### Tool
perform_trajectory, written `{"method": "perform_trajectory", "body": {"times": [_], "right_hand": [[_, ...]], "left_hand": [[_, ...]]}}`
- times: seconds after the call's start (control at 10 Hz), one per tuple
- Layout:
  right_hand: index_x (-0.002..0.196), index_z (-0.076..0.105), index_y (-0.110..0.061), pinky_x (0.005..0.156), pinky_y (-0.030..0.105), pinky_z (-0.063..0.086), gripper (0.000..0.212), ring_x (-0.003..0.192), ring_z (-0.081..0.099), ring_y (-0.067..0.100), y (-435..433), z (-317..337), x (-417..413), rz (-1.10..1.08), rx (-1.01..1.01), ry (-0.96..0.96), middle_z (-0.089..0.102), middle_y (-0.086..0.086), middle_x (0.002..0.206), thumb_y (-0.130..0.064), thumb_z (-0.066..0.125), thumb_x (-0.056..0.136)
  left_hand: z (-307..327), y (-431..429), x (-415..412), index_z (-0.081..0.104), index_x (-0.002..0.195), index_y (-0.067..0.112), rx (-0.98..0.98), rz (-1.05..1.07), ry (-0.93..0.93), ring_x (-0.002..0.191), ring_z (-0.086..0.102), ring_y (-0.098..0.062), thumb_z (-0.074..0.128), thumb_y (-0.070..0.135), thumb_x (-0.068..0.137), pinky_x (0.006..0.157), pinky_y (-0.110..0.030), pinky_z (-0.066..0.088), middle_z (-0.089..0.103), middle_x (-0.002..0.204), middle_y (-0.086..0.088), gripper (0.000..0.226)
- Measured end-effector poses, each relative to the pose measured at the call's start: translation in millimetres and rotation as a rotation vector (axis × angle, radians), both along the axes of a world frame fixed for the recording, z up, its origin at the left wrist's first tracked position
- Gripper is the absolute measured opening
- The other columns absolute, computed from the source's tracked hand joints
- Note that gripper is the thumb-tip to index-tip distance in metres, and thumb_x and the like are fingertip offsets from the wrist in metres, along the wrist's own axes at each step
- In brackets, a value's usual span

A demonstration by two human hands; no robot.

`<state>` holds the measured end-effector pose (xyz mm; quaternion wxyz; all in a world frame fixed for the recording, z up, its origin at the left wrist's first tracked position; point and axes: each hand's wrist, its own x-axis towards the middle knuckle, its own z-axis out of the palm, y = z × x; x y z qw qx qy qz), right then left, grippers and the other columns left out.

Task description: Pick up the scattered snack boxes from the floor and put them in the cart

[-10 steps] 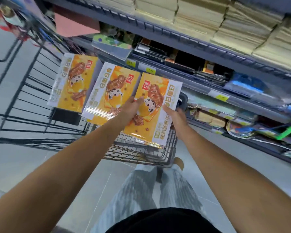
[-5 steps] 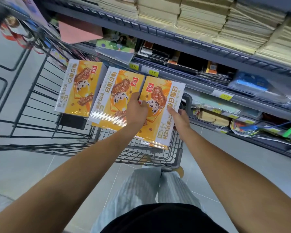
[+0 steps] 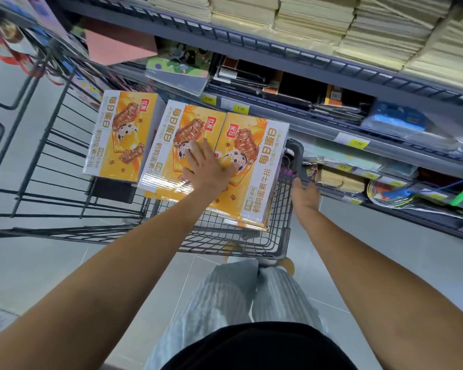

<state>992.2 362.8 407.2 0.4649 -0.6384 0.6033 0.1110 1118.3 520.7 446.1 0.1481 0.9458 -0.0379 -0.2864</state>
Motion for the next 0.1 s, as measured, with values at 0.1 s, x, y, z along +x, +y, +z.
{"method": "perform_trajectory", "body": {"times": [0.1], "right_hand": [[0.141, 0.041, -0.010, 0.109, 0.048, 0.038, 0.057, 0.126, 0.048, 0.035, 1.6, -19.4, -9.0, -0.116, 0.208, -0.014, 0.047, 0.016, 0.143, -0.046, 0.037, 0.097]], "left_hand": [[-2.2, -0.6, -3.1, -0.006, 0.152, 0.013, -0.017, 0.013, -0.065, 0.147, -0.014, -0.032, 0.052, 0.058, 0.087, 0.116, -0.057, 0.004, -0.017, 0.160, -0.009, 0.098]]}}
